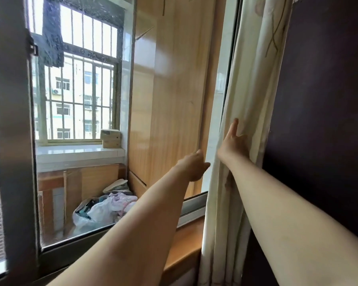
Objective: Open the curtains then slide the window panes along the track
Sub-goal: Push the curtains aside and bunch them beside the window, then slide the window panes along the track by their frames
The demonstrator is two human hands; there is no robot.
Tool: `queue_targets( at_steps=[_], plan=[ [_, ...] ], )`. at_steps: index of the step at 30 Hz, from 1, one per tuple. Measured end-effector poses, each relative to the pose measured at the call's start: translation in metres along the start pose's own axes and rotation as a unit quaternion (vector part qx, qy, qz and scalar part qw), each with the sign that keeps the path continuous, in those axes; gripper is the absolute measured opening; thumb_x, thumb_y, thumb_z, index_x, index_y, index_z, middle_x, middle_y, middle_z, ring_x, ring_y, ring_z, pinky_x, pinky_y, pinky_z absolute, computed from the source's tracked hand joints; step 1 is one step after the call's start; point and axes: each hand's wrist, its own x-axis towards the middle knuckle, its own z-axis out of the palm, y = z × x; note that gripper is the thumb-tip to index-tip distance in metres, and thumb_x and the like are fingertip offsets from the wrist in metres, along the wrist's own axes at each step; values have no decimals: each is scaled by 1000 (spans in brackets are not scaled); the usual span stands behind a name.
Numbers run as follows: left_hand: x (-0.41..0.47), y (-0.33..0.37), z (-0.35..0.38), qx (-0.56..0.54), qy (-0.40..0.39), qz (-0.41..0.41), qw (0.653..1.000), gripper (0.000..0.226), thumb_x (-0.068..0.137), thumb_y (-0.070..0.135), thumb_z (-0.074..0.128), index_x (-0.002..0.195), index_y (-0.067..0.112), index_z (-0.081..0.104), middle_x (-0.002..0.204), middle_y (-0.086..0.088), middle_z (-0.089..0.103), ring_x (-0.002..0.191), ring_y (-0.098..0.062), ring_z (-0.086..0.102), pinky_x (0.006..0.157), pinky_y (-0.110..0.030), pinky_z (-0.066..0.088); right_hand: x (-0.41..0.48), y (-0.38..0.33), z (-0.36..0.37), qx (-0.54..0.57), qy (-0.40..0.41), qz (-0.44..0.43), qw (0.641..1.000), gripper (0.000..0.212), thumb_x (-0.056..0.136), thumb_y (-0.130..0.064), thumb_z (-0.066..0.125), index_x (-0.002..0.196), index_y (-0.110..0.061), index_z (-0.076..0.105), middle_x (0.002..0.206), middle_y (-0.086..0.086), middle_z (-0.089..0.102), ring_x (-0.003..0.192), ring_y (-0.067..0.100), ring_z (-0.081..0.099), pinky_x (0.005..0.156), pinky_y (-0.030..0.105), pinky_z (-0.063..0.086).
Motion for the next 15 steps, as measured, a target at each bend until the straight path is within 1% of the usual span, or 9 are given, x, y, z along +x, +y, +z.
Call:
queue_targets(
  at_steps=[1, 2, 4, 6, 7, 9, 12, 13, 15],
  plan=[
    [-5, -2, -5, -5, 6, 4, 1000, 57, 97, 38, 44, 143, 8, 31, 143, -16, 48, 129, -34, 49, 104, -48, 44, -5, -3, -3, -4, 2, 5, 1000, 74, 99, -27, 45, 153, -29, -5, 152, 19, 26, 115, 29, 54, 86, 34, 48],
    [-11, -4, -9, -9, 11, 6, 1000, 56, 96, 38, 45, 142, 9, 32, 142, -15, 50, 128, -34, 50, 104, -48, 45, -11, -7, -5, -17, 0, -3, 1000, 82, 96, -22, 50, 153, -28, -9, 154, 21, 23, 121, 32, 51, 90, 36, 49],
    [-24, -9, -20, -28, 25, 13, 999, 55, 96, 35, 48, 143, 10, 33, 140, -14, 53, 127, -32, 52, 104, -47, 45, -22, -14, -12, -66, -9, -36, 997, 94, 92, -14, 55, 152, -27, -16, 150, 24, 24, 124, 36, 47, 95, 43, 49],
    [-39, -13, -31, -52, 44, 23, 997, 52, 96, 31, 51, 142, 11, 37, 137, -13, 56, 125, -30, 54, 105, -43, 45, -32, -22, -18, -71, -19, -45, 996, 91, 91, -14, 55, 153, -26, -11, 145, 22, 29, 122, 37, 47, 95, 44, 48],
    [-48, -16, -39, -62, 53, 28, 996, 50, 95, 30, 52, 141, 12, 40, 134, -12, 59, 123, -28, 56, 104, -41, 46, -38, -27, -20, -62, -20, -50, 997, 86, 92, -14, 53, 154, -25, -5, 143, 21, 31, 121, 38, 48, 93, 43, 47],
    [-67, -22, -54, -74, 63, 41, 994, 46, 95, 28, 53, 138, 11, 45, 130, -11, 62, 119, -25, 59, 102, -35, 48, -53, -37, -24, -35, -23, -67, 997, 69, 93, -15, 51, 152, -19, 15, 140, 20, 36, 120, 38, 50, 91, 40, 47],
    [-100, -34, -82, -81, 88, 58, 991, 41, 94, 26, 55, 132, 10, 52, 123, -10, 66, 111, -23, 63, 88, -25, 47, -79, -51, -31, -6, -32, -104, 994, 45, 92, -18, 50, 136, -9, 44, 134, 19, 44, 117, 38, 53, 91, 36, 45],
    [-108, -39, -90, -79, 104, 66, 989, 40, 94, 25, 55, 130, 10, 54, 121, -10, 67, 109, -23, 64, 84, -23, 44, -86, -55, -32, -4, -30, -115, 993, 41, 92, -18, 51, 131, -7, 50, 131, 19, 48, 116, 37, 54, 90, 35, 45],
    [-133, -49, -108, -72, 129, 78, 986, 38, 93, 25, 56, 128, 9, 56, 119, -11, 68, 108, -23, 65, 82, -22, 43, -108, -67, -37, 18, -26, -129, 991, 35, 90, -18, 52, 123, -5, 57, 125, 19, 56, 113, 35, 56, 84, 32, 45]
  ],
)
